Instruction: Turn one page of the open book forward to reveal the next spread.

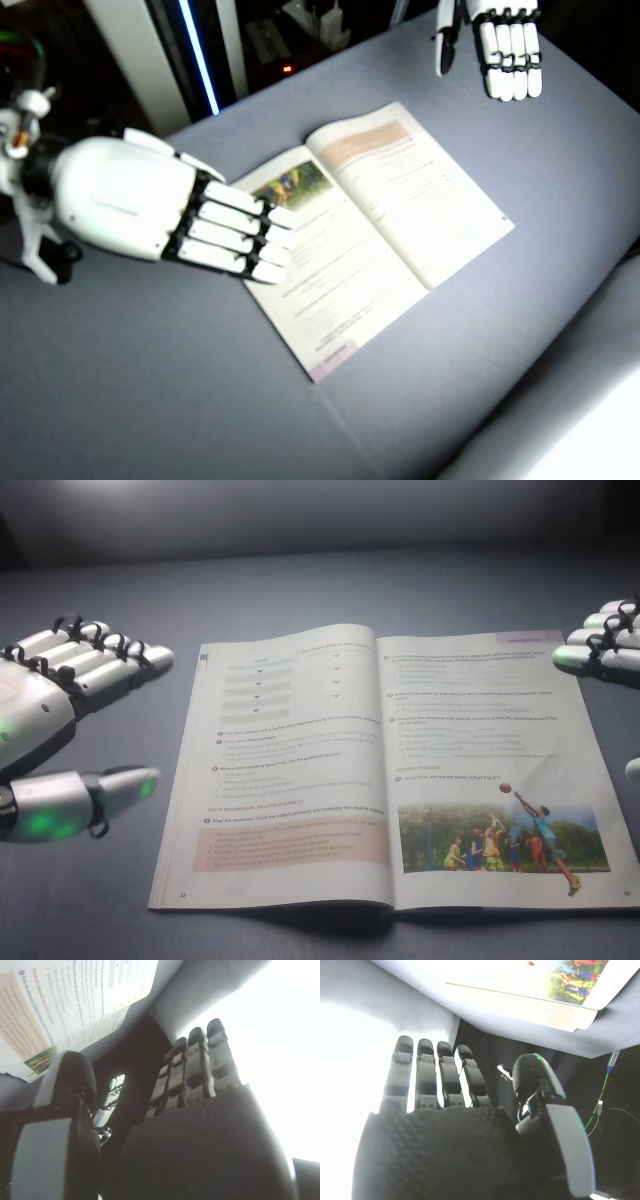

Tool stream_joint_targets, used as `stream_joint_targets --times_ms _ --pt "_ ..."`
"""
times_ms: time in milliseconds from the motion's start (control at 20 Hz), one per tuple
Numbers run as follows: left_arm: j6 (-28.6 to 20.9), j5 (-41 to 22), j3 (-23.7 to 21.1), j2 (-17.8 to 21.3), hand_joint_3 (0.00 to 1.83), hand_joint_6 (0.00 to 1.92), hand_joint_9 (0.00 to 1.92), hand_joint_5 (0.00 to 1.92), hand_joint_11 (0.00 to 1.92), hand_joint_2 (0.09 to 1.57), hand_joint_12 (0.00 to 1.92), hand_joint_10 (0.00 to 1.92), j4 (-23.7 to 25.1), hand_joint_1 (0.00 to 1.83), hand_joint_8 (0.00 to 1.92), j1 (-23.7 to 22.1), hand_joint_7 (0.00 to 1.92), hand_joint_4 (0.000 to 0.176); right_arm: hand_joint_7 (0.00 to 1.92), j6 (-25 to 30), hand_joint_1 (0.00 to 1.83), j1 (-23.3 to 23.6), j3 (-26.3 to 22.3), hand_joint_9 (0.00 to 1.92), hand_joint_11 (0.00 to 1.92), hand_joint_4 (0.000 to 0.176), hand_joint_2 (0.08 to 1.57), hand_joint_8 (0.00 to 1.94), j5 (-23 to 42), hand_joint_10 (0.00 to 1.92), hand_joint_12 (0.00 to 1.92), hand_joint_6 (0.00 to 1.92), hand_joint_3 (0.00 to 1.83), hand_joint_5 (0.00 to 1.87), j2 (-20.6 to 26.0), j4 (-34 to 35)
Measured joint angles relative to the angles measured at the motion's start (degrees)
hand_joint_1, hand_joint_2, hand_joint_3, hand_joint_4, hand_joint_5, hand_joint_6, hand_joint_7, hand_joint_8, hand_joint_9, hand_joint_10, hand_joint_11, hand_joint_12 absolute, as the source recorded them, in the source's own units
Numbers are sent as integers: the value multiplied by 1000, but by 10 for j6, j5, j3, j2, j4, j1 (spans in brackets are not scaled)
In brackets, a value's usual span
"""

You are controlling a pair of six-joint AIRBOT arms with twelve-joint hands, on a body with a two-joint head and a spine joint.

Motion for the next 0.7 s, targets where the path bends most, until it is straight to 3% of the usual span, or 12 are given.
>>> stream_joint_targets --times_ms 450,700 --pt "-5 -1 1 0 6 7 163 143 113 1322 118 8 1 0 6 3 178 0 30 3 0 0 0 17 31 0 1246 0 -14 4 55 0 6 10 3 -7" --pt "-8 0 3 -1 8 1 151 135 93 1334 111 1 1 0 0 7 165 0 19 90 0 0 11 2 6 0 1252 0 -54 0 42 1 7 16 5 -93"
